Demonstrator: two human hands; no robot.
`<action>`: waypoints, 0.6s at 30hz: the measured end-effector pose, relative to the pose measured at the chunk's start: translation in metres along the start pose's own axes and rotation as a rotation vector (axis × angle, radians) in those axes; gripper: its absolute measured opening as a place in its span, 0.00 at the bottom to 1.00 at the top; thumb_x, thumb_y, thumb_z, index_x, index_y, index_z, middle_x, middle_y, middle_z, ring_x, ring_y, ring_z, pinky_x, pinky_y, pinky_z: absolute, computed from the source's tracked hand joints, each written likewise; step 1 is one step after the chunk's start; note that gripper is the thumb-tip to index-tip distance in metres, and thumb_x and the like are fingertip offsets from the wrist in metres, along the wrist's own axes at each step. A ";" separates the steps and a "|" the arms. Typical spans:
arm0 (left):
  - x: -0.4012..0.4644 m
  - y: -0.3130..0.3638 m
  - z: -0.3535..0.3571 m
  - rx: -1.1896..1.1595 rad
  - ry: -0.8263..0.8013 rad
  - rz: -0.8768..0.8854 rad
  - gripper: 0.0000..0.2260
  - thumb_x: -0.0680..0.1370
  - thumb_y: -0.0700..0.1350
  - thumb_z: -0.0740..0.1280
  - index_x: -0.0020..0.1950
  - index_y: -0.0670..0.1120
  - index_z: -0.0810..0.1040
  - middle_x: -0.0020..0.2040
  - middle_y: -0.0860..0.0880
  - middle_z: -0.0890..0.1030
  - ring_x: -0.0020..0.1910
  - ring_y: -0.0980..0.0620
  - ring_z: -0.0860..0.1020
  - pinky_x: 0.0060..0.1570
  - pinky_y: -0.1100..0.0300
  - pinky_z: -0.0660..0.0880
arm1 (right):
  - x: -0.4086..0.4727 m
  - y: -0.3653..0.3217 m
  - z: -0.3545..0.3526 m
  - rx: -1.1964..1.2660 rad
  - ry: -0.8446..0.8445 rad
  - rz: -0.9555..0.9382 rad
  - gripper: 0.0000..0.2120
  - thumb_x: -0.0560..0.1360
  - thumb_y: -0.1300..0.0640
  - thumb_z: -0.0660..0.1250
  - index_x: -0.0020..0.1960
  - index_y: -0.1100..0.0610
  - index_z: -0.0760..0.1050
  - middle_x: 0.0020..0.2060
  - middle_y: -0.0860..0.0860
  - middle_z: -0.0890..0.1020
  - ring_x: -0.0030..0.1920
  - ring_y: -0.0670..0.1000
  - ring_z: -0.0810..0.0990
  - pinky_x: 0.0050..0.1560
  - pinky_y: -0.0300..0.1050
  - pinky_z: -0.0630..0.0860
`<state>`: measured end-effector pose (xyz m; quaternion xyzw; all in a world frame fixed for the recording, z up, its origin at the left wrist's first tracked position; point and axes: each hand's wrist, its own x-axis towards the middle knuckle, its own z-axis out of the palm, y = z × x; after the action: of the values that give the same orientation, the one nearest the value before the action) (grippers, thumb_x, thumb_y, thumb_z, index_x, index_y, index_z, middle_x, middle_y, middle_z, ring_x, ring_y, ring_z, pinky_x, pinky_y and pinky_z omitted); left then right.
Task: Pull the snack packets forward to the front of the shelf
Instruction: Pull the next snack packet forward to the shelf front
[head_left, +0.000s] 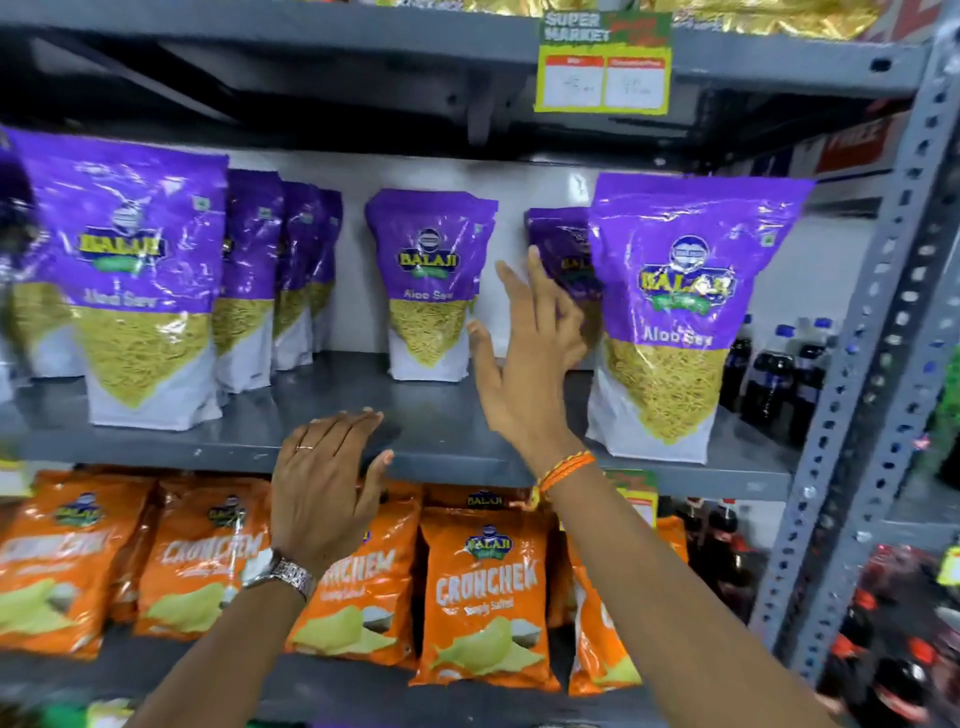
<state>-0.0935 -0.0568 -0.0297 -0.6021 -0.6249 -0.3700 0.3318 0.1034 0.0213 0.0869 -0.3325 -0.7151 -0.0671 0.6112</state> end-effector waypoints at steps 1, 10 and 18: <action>-0.001 -0.007 -0.002 0.006 0.005 0.001 0.19 0.81 0.53 0.61 0.67 0.46 0.80 0.64 0.47 0.83 0.63 0.43 0.79 0.63 0.47 0.69 | 0.002 -0.004 0.013 0.036 -0.035 0.048 0.28 0.80 0.47 0.64 0.79 0.48 0.64 0.82 0.48 0.57 0.73 0.57 0.60 0.68 0.64 0.63; -0.006 -0.071 -0.014 0.006 -0.014 0.044 0.19 0.82 0.54 0.59 0.64 0.46 0.82 0.63 0.49 0.84 0.60 0.45 0.81 0.61 0.50 0.71 | 0.039 -0.025 0.126 -0.135 -0.351 0.149 0.34 0.80 0.47 0.64 0.82 0.49 0.55 0.83 0.51 0.50 0.77 0.64 0.56 0.71 0.65 0.65; -0.012 -0.098 -0.003 -0.047 0.011 0.065 0.19 0.82 0.54 0.59 0.65 0.48 0.81 0.62 0.51 0.83 0.59 0.45 0.81 0.60 0.50 0.72 | 0.042 -0.001 0.183 -0.391 -0.467 0.176 0.39 0.78 0.41 0.66 0.83 0.42 0.49 0.84 0.49 0.44 0.79 0.67 0.51 0.70 0.75 0.63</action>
<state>-0.1909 -0.0655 -0.0453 -0.6277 -0.5941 -0.3772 0.3329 -0.0506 0.1290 0.0811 -0.5107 -0.7781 -0.0719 0.3587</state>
